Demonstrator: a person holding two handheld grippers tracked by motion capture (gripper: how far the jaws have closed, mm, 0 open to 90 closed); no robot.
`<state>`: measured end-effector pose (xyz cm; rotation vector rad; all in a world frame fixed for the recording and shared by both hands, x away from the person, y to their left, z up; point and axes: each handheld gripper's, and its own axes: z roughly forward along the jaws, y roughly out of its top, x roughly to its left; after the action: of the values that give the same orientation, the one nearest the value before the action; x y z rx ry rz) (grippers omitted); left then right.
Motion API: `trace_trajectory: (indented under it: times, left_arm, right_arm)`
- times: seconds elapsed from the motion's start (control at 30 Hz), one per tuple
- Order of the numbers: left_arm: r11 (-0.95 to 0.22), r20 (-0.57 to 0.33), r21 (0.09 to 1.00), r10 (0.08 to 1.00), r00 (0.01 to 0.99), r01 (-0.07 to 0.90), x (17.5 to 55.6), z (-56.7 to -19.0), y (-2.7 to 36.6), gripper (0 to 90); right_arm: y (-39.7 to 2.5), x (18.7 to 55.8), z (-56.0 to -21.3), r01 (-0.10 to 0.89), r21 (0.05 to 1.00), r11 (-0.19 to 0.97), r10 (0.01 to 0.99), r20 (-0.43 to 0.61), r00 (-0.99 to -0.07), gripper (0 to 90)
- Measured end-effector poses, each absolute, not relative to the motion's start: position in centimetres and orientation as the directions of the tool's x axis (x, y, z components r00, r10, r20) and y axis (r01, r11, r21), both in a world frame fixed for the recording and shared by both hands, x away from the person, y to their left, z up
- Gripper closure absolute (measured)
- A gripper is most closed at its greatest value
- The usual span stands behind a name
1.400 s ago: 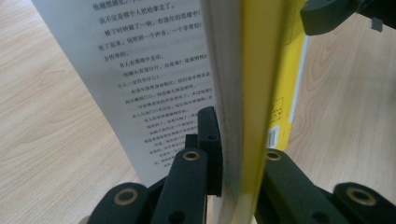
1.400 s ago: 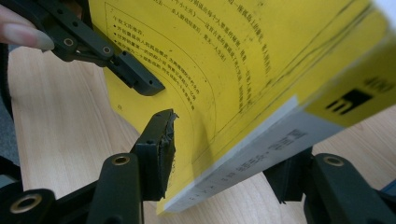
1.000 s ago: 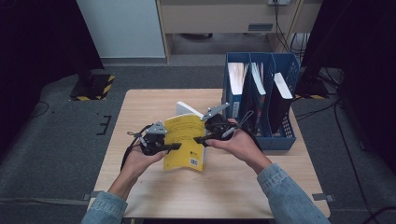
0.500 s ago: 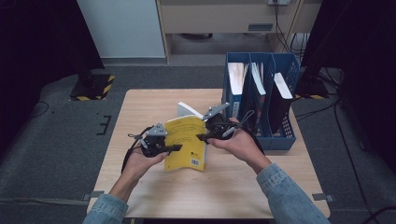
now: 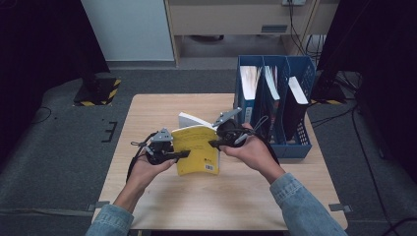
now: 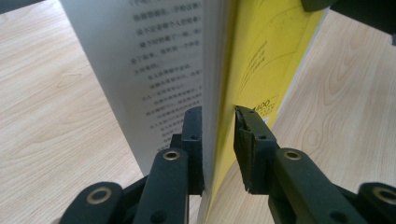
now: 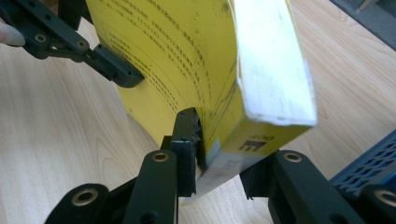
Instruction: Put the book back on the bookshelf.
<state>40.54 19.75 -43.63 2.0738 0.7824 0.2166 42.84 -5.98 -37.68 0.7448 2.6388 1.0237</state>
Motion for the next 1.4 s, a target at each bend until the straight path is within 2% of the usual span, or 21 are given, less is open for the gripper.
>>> trace_trajectory:
  times: [0.27, 0.4, 0.6, 0.93, 1.07, 1.4]
  left_arm:
    - [-0.413, -0.102, 0.798, 0.627, 0.772, 0.440, 41.0, -43.0, 19.6, 73.5]
    - [-0.402, -0.101, 0.802, 0.636, 0.765, 0.441, 40.8, -43.1, 19.7, 69.5]
    - [-0.407, -0.095, 0.805, 0.630, 0.771, 0.432, 40.1, -43.0, 19.6, 67.4]
    - [-0.386, -0.103, 0.816, 0.635, 0.766, 0.430, 39.8, -43.3, 19.8, 63.9]
    - [-0.380, -0.095, 0.820, 0.646, 0.757, 0.427, 39.5, -43.6, 20.0, 59.0]
    - [-0.374, -0.074, 0.809, 0.701, 0.710, 0.453, 38.0, -46.0, 22.0, 52.2]
  right_arm:
    - [-6.0, 42.7, -37.3, 0.350, 0.677, 0.647, 0.530, -0.070, -0.845, 72.8]
    - [-6.2, 42.2, -37.5, 0.340, 0.681, 0.648, 0.507, -0.053, -0.860, 72.2]
    - [-6.3, 41.4, -37.4, 0.301, 0.694, 0.654, 0.465, -0.055, -0.883, 65.6]
    - [-5.0, 41.6, -36.5, 0.267, 0.736, 0.623, 0.431, -0.038, -0.901, 62.2]
    - [-4.7, 41.8, -36.8, 0.267, 0.743, 0.614, 0.421, -0.022, -0.907, 61.4]
    - [-3.9, 41.7, -37.5, 0.254, 0.748, 0.613, 0.379, 0.004, -0.925, 67.3]
